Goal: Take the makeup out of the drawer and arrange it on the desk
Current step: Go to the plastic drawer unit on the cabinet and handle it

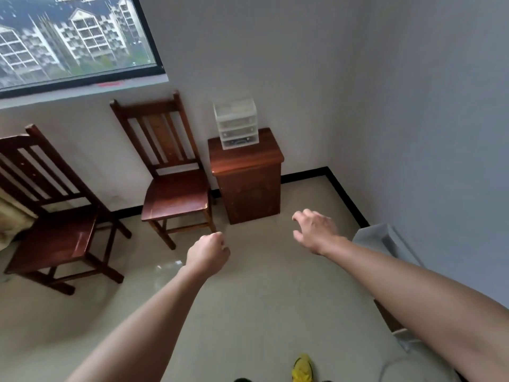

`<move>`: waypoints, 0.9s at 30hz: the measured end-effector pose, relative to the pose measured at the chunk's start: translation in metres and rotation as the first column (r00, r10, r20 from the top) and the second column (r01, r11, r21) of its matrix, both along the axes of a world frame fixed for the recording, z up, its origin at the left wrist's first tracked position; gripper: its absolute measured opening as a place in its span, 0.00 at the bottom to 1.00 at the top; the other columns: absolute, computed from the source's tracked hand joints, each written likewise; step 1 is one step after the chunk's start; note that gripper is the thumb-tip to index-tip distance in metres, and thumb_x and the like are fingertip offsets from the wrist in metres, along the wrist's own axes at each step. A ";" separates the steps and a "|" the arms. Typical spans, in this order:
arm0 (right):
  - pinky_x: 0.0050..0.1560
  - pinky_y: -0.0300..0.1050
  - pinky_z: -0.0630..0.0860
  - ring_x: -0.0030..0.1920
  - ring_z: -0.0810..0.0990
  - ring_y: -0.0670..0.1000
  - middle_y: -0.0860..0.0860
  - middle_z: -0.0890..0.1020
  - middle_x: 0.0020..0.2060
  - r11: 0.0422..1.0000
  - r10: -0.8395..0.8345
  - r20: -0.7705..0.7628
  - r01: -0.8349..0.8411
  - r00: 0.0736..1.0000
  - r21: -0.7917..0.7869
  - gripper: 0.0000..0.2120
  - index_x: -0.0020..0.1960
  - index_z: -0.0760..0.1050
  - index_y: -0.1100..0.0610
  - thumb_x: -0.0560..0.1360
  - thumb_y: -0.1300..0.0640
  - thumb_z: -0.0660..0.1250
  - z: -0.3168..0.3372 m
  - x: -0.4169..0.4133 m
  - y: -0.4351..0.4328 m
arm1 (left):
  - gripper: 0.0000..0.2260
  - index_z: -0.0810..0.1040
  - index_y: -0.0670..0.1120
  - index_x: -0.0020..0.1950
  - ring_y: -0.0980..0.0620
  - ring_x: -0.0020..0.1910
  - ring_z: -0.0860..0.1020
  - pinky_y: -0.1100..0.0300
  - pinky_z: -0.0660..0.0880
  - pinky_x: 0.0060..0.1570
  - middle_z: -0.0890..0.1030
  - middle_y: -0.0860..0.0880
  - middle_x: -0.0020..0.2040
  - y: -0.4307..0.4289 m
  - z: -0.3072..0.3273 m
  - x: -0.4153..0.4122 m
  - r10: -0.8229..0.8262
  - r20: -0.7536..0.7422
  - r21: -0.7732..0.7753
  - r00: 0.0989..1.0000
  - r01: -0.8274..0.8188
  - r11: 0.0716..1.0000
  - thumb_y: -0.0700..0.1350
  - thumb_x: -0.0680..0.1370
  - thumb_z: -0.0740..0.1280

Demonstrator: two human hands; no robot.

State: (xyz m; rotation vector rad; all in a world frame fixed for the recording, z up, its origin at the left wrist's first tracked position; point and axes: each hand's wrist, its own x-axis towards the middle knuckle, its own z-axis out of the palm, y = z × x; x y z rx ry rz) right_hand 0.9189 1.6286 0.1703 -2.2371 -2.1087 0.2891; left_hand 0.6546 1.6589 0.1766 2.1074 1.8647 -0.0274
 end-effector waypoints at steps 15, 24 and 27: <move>0.55 0.46 0.72 0.61 0.76 0.54 0.50 0.76 0.61 0.994 -0.055 -0.003 0.055 0.998 -0.089 0.19 0.67 0.69 0.50 0.78 0.48 0.62 -0.026 0.006 0.322 | 0.08 0.77 0.49 0.49 0.44 0.50 0.79 0.57 0.75 0.45 0.81 0.49 0.48 0.316 -0.044 -0.001 0.073 0.088 -0.048 0.993 -0.069 0.996 0.50 0.75 0.63; 0.54 0.45 0.73 0.59 0.78 0.55 0.49 0.77 0.61 0.963 -0.245 -0.132 0.226 0.960 -0.145 0.21 0.68 0.68 0.49 0.76 0.48 0.64 -0.027 0.005 0.482 | 0.05 0.77 0.50 0.44 0.44 0.47 0.80 0.57 0.75 0.43 0.82 0.47 0.45 0.487 -0.042 -0.007 0.059 0.157 -0.128 0.986 -0.038 0.991 0.49 0.73 0.65; 0.54 0.45 0.72 0.61 0.76 0.55 0.50 0.77 0.62 0.942 -0.297 -0.151 0.263 0.943 -0.209 0.22 0.69 0.68 0.51 0.76 0.49 0.64 -0.049 0.013 0.528 | 0.05 0.78 0.49 0.44 0.45 0.46 0.80 0.57 0.75 0.42 0.82 0.48 0.45 0.534 -0.056 -0.001 0.077 0.175 -0.188 0.982 -0.044 0.981 0.49 0.73 0.65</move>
